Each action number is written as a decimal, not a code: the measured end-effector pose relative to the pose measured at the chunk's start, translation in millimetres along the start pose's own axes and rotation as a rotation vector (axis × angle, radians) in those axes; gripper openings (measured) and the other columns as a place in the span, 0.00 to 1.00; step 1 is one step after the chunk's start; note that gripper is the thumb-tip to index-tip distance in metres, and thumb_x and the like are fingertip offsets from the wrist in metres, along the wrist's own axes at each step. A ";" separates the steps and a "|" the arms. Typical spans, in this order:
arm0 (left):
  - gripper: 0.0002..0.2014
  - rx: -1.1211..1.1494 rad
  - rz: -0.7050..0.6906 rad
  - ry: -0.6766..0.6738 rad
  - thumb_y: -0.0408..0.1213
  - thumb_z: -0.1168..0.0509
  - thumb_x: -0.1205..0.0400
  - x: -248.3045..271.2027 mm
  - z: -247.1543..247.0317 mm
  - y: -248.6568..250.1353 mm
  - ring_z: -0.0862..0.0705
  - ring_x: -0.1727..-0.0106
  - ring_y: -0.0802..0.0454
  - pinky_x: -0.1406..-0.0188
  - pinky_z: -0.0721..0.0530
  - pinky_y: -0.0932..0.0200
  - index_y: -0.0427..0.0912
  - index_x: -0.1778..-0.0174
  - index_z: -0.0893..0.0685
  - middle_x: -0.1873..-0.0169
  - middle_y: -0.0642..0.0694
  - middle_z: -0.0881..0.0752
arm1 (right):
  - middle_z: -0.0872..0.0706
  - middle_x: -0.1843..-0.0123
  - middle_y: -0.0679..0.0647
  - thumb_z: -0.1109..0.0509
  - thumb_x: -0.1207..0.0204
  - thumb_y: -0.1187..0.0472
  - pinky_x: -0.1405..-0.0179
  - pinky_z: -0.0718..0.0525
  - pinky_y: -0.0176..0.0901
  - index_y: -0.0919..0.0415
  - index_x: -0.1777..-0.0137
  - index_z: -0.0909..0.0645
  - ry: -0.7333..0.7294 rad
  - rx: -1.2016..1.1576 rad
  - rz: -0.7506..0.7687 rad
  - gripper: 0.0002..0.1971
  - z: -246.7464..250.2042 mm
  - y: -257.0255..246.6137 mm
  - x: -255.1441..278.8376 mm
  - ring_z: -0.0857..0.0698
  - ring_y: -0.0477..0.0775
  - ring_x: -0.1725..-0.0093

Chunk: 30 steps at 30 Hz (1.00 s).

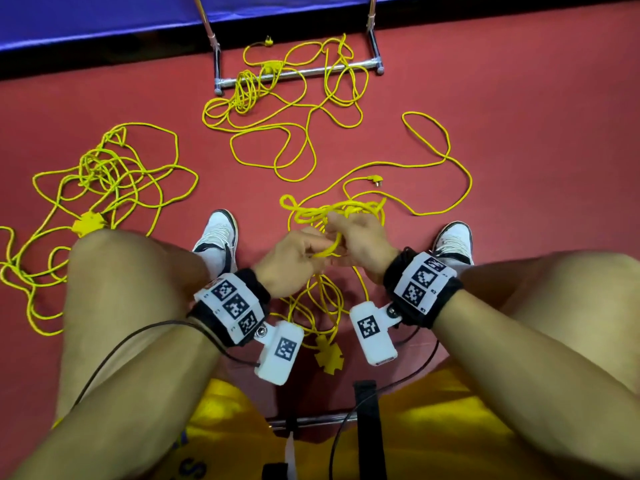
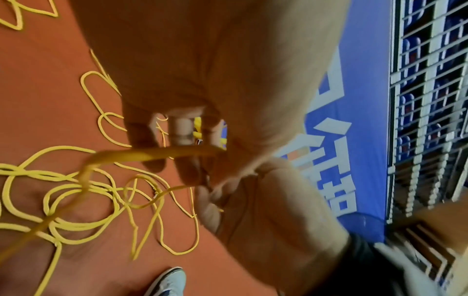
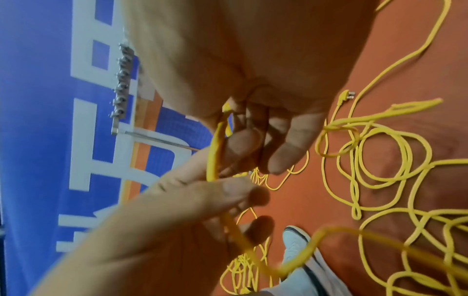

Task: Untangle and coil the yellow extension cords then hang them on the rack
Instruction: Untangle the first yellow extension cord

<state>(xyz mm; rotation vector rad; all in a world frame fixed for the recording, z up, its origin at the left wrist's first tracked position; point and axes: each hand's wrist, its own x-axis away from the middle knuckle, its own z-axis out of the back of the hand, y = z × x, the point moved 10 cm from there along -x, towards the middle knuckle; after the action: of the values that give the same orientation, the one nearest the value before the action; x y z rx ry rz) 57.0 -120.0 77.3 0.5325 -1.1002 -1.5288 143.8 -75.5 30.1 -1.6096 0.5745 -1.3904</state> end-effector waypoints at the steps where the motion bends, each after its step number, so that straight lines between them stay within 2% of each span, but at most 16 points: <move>1: 0.08 -0.019 0.032 -0.016 0.21 0.29 0.25 -0.1 -2.2 -1.9 0.25 0.62 0.65 0.57 0.28 0.63 0.37 0.58 0.09 0.63 0.47 0.22 | 0.16 0.67 0.55 0.35 0.15 0.54 0.57 0.14 0.62 0.59 0.63 0.20 0.026 0.039 0.025 0.16 1.6 1.0 -1.2 0.18 0.53 0.69; 3: 0.06 0.136 0.177 0.060 0.26 0.29 0.28 -0.2 7.9 -14.7 0.21 0.61 0.64 0.57 0.22 0.62 0.37 0.59 0.08 0.62 0.46 0.16 | 0.13 0.63 0.56 0.37 0.15 0.56 0.57 0.16 0.56 0.57 0.61 0.19 0.019 0.128 0.122 0.14 -0.9 -0.1 -2.7 0.15 0.56 0.63; 5: 0.07 0.366 0.279 0.260 0.36 0.33 0.32 1.7 29.4 -28.9 0.17 0.60 0.54 0.60 0.19 0.55 0.42 0.62 0.11 0.63 0.43 0.14 | 0.14 0.65 0.56 0.39 0.15 0.56 0.61 0.17 0.54 0.59 0.60 0.19 -0.071 0.241 0.209 0.14 -7.3 -7.3 2.3 0.15 0.57 0.65; 6: 0.06 0.415 0.270 0.388 0.38 0.32 0.33 3.3 43.0 -31.9 0.18 0.63 0.49 0.62 0.20 0.54 0.44 0.63 0.14 0.65 0.41 0.15 | 0.16 0.68 0.55 0.40 0.14 0.57 0.65 0.19 0.51 0.59 0.60 0.20 -0.129 0.303 0.231 0.14 -12.0 -8.5 4.9 0.18 0.54 0.69; 8: 0.11 0.347 0.195 0.554 0.42 0.24 0.34 7.1 62.7 -31.7 0.23 0.66 0.50 0.64 0.23 0.56 0.49 0.61 0.18 0.66 0.46 0.18 | 0.25 0.72 0.50 0.41 0.12 0.59 0.70 0.28 0.47 0.54 0.64 0.26 -0.229 0.453 0.311 0.16 -23.5 -14.8 13.6 0.28 0.46 0.74; 10: 0.16 0.191 0.156 0.535 0.43 0.18 0.30 3.5 59.8 -27.9 0.24 0.63 0.55 0.61 0.23 0.64 0.48 0.53 0.17 0.60 0.51 0.18 | 0.29 0.72 0.49 0.41 0.13 0.58 0.67 0.31 0.48 0.52 0.66 0.29 -0.302 0.600 0.376 0.17 -36.0 -17.2 21.8 0.30 0.48 0.72; 11: 0.15 0.179 0.171 0.463 0.44 0.20 0.26 0.4 50.8 -27.7 0.23 0.60 0.54 0.59 0.23 0.64 0.44 0.50 0.16 0.58 0.50 0.18 | 0.27 0.71 0.52 0.41 0.14 0.54 0.64 0.29 0.49 0.55 0.65 0.27 -0.328 0.647 0.391 0.16 -40.5 -17.8 25.6 0.28 0.51 0.69; 13: 0.20 0.272 0.201 0.321 0.49 0.26 0.22 -4.9 32.4 -36.4 0.24 0.60 0.50 0.59 0.25 0.53 0.32 0.52 0.15 0.62 0.43 0.18 | 0.25 0.69 0.53 0.42 0.17 0.51 0.61 0.29 0.51 0.58 0.64 0.26 -0.353 0.700 0.402 0.16 -45.6 -16.4 28.1 0.26 0.52 0.67; 15: 0.22 0.290 0.213 0.307 0.48 0.32 0.16 -5.5 29.2 -38.9 0.25 0.61 0.50 0.59 0.27 0.52 0.26 0.53 0.14 0.64 0.40 0.20 | 0.31 0.72 0.49 0.39 0.15 0.55 0.62 0.34 0.48 0.54 0.68 0.32 -0.342 0.711 0.398 0.18 -43.7 -18.0 29.0 0.30 0.47 0.71; 17: 0.22 0.295 0.266 0.386 0.51 0.35 0.15 -3.2 36.1 -44.7 0.24 0.65 0.51 0.64 0.26 0.55 0.30 0.54 0.13 0.66 0.44 0.18 | 0.33 0.75 0.48 0.38 0.14 0.53 0.65 0.35 0.48 0.54 0.70 0.34 -0.292 0.690 0.433 0.20 -38.3 -27.5 32.2 0.32 0.47 0.73; 19: 0.19 0.399 0.338 0.491 0.50 0.38 0.13 0.1 48.5 -56.0 0.22 0.70 0.51 0.71 0.26 0.59 0.39 0.59 0.12 0.68 0.48 0.15 | 0.34 0.76 0.47 0.38 0.15 0.47 0.69 0.32 0.49 0.55 0.72 0.34 -0.216 0.632 0.484 0.24 -27.6 -39.6 33.5 0.33 0.46 0.75; 21: 0.16 0.532 0.366 0.561 0.46 0.39 0.11 1.1 59.2 -66.0 0.20 0.69 0.46 0.68 0.22 0.56 0.44 0.61 0.13 0.68 0.49 0.14 | 0.36 0.78 0.47 0.39 0.15 0.44 0.69 0.32 0.48 0.57 0.73 0.35 -0.154 0.622 0.511 0.27 -19.0 -47.1 32.9 0.34 0.47 0.76; 23: 0.17 0.617 0.379 0.613 0.44 0.41 0.10 1.9 67.2 -71.3 0.19 0.73 0.45 0.65 0.19 0.49 0.43 0.62 0.16 0.72 0.49 0.16 | 0.36 0.77 0.48 0.41 0.16 0.40 0.66 0.34 0.47 0.57 0.74 0.37 -0.122 0.648 0.549 0.29 -16.5 -52.3 34.3 0.34 0.49 0.74; 25: 0.18 0.656 0.386 0.684 0.41 0.43 0.09 5.2 73.4 -71.4 0.20 0.80 0.53 0.70 0.16 0.55 0.41 0.63 0.20 0.72 0.46 0.22 | 0.37 0.76 0.51 0.43 0.19 0.38 0.65 0.36 0.45 0.58 0.75 0.37 -0.102 0.635 0.574 0.29 -12.9 -56.5 35.3 0.35 0.52 0.72; 27: 0.18 0.654 0.392 0.748 0.40 0.45 0.08 10.7 78.4 -71.8 0.22 0.84 0.60 0.79 0.19 0.64 0.41 0.64 0.23 0.72 0.47 0.29 | 0.38 0.77 0.50 0.42 0.19 0.38 0.69 0.36 0.46 0.59 0.75 0.37 -0.083 0.592 0.576 0.29 -5.1 -59.7 31.8 0.38 0.49 0.74; 30: 0.18 0.690 0.396 0.826 0.41 0.45 0.08 18.6 88.3 -78.6 0.22 0.85 0.58 0.84 0.22 0.65 0.43 0.64 0.24 0.72 0.48 0.31 | 0.34 0.81 0.46 0.42 0.20 0.38 0.69 0.33 0.48 0.63 0.74 0.28 -0.017 0.549 0.564 0.31 11.9 -61.8 21.9 0.34 0.46 0.76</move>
<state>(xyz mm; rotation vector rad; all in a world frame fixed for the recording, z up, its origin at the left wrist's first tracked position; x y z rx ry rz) -60.2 -110.8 55.1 1.1980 -0.9530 -0.4446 148.0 -59.6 94.7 -0.9223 0.5234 -0.9893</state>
